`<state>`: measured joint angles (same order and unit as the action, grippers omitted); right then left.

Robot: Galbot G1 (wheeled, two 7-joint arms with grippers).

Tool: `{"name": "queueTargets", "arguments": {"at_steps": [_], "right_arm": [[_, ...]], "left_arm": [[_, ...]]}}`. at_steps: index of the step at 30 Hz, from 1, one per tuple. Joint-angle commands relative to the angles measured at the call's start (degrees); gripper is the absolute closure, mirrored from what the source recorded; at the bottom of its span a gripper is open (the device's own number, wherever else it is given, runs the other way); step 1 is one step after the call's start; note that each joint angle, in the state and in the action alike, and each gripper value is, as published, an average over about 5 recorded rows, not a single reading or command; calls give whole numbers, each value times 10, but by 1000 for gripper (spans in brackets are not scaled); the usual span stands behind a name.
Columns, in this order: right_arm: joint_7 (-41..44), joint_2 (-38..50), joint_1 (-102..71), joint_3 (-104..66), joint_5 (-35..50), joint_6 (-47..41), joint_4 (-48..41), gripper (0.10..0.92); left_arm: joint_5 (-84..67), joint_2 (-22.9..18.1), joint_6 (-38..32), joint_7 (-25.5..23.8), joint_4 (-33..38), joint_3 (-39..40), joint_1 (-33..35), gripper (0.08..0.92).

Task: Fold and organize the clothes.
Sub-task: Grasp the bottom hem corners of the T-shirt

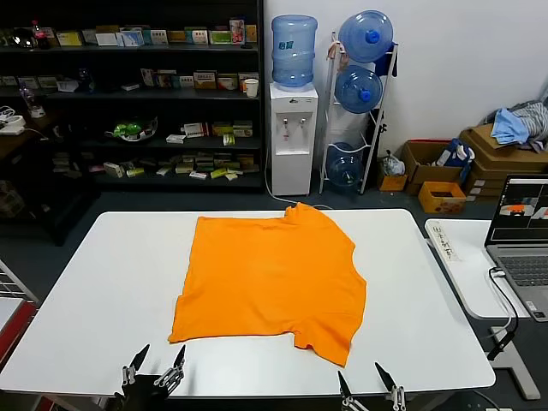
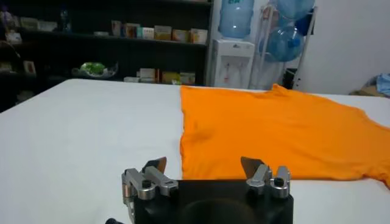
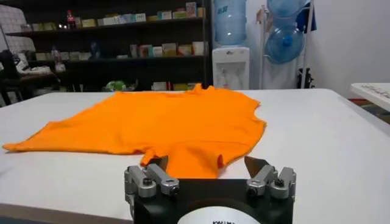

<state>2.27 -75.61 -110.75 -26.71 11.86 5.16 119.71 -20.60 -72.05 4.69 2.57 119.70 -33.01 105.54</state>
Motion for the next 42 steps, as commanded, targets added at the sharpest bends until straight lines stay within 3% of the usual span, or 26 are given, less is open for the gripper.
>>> {"name": "queueTargets", "arguments": {"at_steps": [1, 12, 33, 38, 42], "right_arm": [[-5, -1, 3, -2, 8, -5, 0, 203], [-119, -17, 140, 52, 53, -204, -1, 203], [-123, -48, 177, 97, 49, -220, -83, 203], [-123, -50, 174, 102, 41, -219, -84, 273], [-123, -49, 168, 102, 29, -213, -77, 385]], "left_arm": [[-15, 11, 12, 4, -7, 0, -16, 177], [-105, 57, 109, 23, -63, 12, -123, 177], [-74, 48, 97, 0, -82, 18, -118, 177], [-72, 46, 96, -1, -85, 21, -118, 203], [-69, 43, 94, -1, -86, 25, -117, 308]]}}
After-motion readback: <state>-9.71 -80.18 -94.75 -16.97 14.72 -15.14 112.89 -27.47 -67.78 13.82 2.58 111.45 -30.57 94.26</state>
